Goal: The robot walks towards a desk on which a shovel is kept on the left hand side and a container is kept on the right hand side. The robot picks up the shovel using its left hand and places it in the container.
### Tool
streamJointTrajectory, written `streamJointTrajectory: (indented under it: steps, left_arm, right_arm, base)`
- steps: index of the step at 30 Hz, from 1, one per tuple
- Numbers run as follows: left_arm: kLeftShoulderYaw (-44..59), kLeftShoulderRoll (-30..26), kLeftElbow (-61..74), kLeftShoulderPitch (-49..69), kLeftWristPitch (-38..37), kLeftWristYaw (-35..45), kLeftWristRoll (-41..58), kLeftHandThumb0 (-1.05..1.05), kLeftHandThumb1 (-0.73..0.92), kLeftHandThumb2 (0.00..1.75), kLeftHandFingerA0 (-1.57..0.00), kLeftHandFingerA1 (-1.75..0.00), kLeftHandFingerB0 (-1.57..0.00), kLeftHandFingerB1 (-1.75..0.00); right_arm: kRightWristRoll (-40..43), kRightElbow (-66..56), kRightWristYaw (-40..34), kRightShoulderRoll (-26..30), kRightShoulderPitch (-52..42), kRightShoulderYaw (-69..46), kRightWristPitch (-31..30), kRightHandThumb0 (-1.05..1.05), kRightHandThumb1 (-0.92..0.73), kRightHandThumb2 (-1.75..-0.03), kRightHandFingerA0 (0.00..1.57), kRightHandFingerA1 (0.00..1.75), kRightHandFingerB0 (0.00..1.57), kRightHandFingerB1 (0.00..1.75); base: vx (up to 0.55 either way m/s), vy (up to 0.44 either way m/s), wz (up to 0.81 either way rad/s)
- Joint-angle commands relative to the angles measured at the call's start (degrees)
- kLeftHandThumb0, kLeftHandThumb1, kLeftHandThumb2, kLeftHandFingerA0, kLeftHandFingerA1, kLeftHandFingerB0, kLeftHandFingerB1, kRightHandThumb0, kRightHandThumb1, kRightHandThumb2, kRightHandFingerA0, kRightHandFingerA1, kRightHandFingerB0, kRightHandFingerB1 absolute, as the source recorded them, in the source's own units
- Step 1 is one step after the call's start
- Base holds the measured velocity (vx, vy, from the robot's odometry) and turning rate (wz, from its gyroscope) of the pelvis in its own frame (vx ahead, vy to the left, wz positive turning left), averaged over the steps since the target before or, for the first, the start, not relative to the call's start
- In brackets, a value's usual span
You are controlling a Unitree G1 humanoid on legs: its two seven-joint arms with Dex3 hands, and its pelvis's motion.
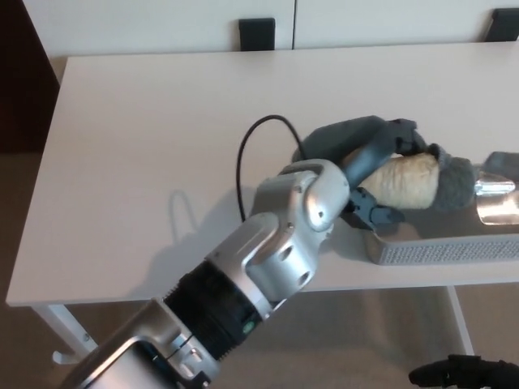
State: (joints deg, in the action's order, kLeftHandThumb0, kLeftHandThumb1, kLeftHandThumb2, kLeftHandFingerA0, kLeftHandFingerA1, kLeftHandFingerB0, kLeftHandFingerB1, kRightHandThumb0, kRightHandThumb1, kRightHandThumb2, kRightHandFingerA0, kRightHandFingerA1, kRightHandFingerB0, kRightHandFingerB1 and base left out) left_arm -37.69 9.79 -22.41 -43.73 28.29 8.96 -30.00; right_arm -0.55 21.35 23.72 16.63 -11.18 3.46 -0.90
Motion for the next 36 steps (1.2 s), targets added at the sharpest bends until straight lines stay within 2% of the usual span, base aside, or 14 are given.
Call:
streamJointTrajectory:
  steps: [1, 7, 9, 13, 16, 17, 19, 23, 25, 27, 30, 31, 35, 36]
  left_arm:
    - [-0.3, 2.2, -2.2, -2.7, 1.9, 1.1, -1.3, -0.22, 0.70, 0.62, -0.77, -1.36, -0.58, -0.50]
    - [-0.6, 4.0, -5.0, -3.1, 1.8, -0.4, -2.0, -0.23, 0.68, 0.61, -0.76, -1.60, -0.67, -0.73]
    - [-1.0, 3.9, -5.3, -3.1, 2.1, 0.1, -2.2, -0.24, 0.71, 0.62, -0.78, -1.35, -0.48, -0.48]
    - [-1.3, 3.1, -4.1, -2.5, 2.3, 0.0, -2.4, -0.20, 0.71, 0.65, -0.75, -1.58, -0.64, -0.91]
    - [-0.7, 2.0, -2.9, -2.3, 2.5, 0.9, -2.0, -0.19, 0.71, 0.68, -0.72, -1.43, -0.61, -0.68]
    - [-0.6, 1.6, -2.9, -2.3, 2.3, 1.0, -2.1, -0.18, 0.73, 0.64, -0.69, -1.03, -0.58, -0.53]
    - [-0.5, 0.9, -2.7, -2.2, 1.9, 1.0, -2.1, -0.17, 0.73, 0.62, -0.69, -0.96, -0.60, -0.53]
    - [-0.3, -1.0, -1.0, -0.9, 0.5, 1.0, -2.0, -0.17, 0.72, 0.63, -0.69, -1.42, -0.64, -0.65]
    - [-0.4, -1.9, 0.2, -0.8, 1.1, 1.4, -2.4, -0.24, 0.78, 0.63, -0.72, -1.24, -0.60, -0.56]
    - [0.3, -2.1, 0.9, -0.2, 1.1, -0.4, -2.6, -0.19, 0.72, 0.64, -0.69, -1.50, -0.62, -0.93]
    - [1.0, -2.6, 2.0, 0.3, 1.0, -0.4, -2.6, -0.20, 0.74, 0.61, -0.69, -1.60, -0.63, -1.01]
    - [1.7, -2.6, 2.5, 0.2, 1.8, 0.2, -2.2, -0.27, 0.79, 0.67, -0.70, -1.52, -0.59, -0.62]
    - [3.1, -2.7, 2.0, -0.3, 1.4, 0.2, -1.8, -0.30, 0.81, 0.66, -0.76, -1.38, -0.57, -0.54]
    - [3.1, -2.7, 1.7, -0.4, 1.4, 0.3, -1.9, -0.29, 0.84, 0.64, -0.72, -1.05, -0.57, -0.50]
  right_arm:
    - [0.2, -0.7, 0.6, 1.2, -0.1, -0.5, -1.0, -0.23, -0.57, -0.56, 0.73, 0.59, 0.61, 0.53]
    - [0.4, -1.9, 0.7, 1.3, -0.1, -0.8, -1.6, -0.19, -0.58, -0.56, 0.73, 0.59, 0.61, 0.53]
    - [-0.3, -2.4, 0.5, 1.7, -0.3, -0.4, -1.3, -0.21, -0.58, -0.56, 0.74, 0.59, 0.61, 0.53]
    - [-0.2, -2.2, 0.9, 2.1, -0.2, -0.5, -1.2, -0.25, -0.58, -0.55, 0.73, 0.58, 0.61, 0.51]
    - [-0.3, -2.1, 0.8, 2.3, 0.0, -0.3, -1.0, -0.25, -0.58, -0.55, 0.74, 0.57, 0.61, 0.51]
    - [-0.3, -2.0, 0.9, 2.3, 0.0, -0.2, -0.8, -0.27, -0.59, -0.56, 0.73, 0.58, 0.61, 0.51]
    - [-0.3, -2.0, 1.1, 2.6, -0.2, -0.2, -0.4, -0.27, -0.59, -0.56, 0.74, 0.58, 0.60, 0.51]
    - [0.1, -1.8, 0.8, 2.2, -0.7, -0.3, -0.9, -0.25, -0.58, -0.55, 0.75, 0.58, 0.62, 0.51]
    - [0.1, -1.8, 0.9, 2.2, -0.7, -0.2, -1.2, -0.22, -0.58, -0.56, 0.72, 0.58, 0.60, 0.52]
    - [0.7, -1.7, 1.1, 1.9, -0.8, -0.5, -1.2, -0.21, -0.57, -0.56, 0.73, 0.59, 0.61, 0.53]
    - [0.4, -1.2, 0.8, 1.8, -1.0, -0.4, -0.7, -0.22, -0.58, -0.56, 0.73, 0.59, 0.62, 0.52]
    - [0.3, -1.4, 0.7, 1.8, -1.0, -0.3, -1.2, -0.23, -0.58, -0.55, 0.73, 0.58, 0.61, 0.52]
    - [0.1, -1.2, 0.6, 1.9, -0.9, -0.2, -0.9, -0.22, -0.58, -0.55, 0.74, 0.59, 0.62, 0.52]
    - [0.1, -1.1, 0.6, 1.8, -1.1, -0.1, -0.8, -0.23, -0.59, -0.55, 0.74, 0.58, 0.62, 0.52]
  base:
    - [0.00, 0.000, 0.00]
    - [0.00, 0.000, 0.00]
    - [0.00, 0.000, 0.00]
    - [0.00, 0.000, 0.00]
    - [0.00, 0.000, 0.00]
    - [0.00, 0.000, 0.00]
    - [0.00, 0.000, 0.00]
    - [0.00, 0.000, 0.00]
    - [0.00, 0.000, 0.00]
    - [0.00, 0.000, 0.00]
    - [0.00, 0.000, 0.00]
    - [0.00, 0.000, 0.00]
    - [0.00, 0.000, 0.00]
    - [0.00, 0.000, 0.00]
